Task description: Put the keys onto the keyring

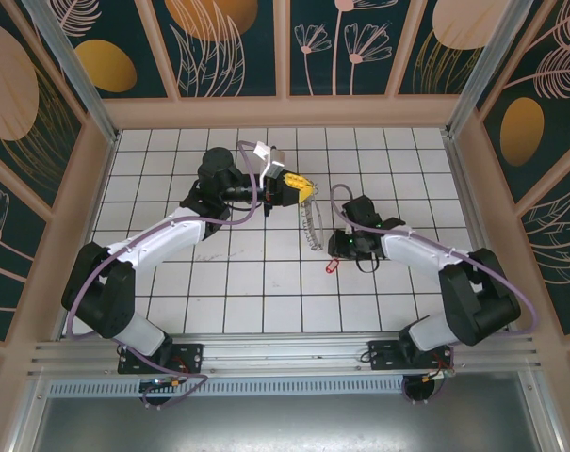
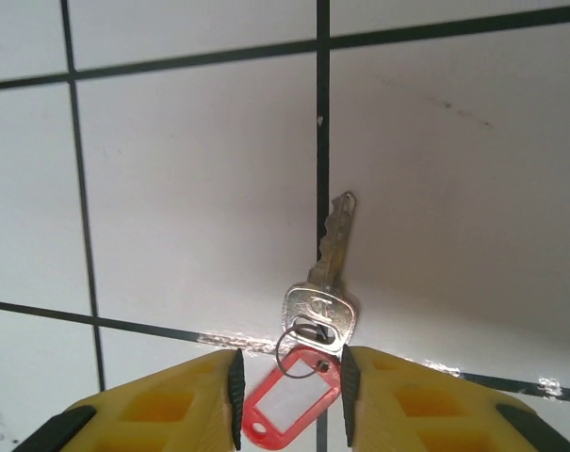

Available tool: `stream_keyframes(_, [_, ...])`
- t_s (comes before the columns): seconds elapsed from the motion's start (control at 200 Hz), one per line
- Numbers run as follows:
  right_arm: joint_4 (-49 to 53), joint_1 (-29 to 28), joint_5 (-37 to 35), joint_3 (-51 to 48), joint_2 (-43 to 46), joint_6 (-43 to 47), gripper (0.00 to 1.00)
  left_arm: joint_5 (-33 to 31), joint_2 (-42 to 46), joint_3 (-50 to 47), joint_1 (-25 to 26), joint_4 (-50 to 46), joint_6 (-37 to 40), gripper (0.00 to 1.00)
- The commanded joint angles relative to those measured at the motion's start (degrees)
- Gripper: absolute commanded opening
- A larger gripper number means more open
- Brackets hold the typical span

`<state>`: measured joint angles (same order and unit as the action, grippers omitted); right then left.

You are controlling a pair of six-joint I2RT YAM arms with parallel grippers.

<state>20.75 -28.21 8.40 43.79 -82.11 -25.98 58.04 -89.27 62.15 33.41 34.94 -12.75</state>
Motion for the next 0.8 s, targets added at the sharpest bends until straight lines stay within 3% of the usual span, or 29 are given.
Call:
stream_keyframes(0.0, [-0.36,0.26,-1.33,0.28,1.08,-5.76,0.35,1.1,1.46,0.79,0.25,4.08,-0.58,0.0])
stream_keyframes(0.21, [-0.76,-1.48,-3.36,-0.83,0.86,-11.52,0.37,1.2,1.58,0.69,0.25,4.08,-0.25,0.0])
stream_keyframes(0.425, [0.99,-5.64,-7.48,1.26,-3.34,-11.22,0.38,1.2,1.78,0.56,0.22,4.44,-0.4,0.0])
stream_keyframes(0.796, [3.58,-9.82,-15.26,4.4,-8.53,-10.67,0.3,1.16,2.17,0.23,0.24,4.52,-0.52,0.0])
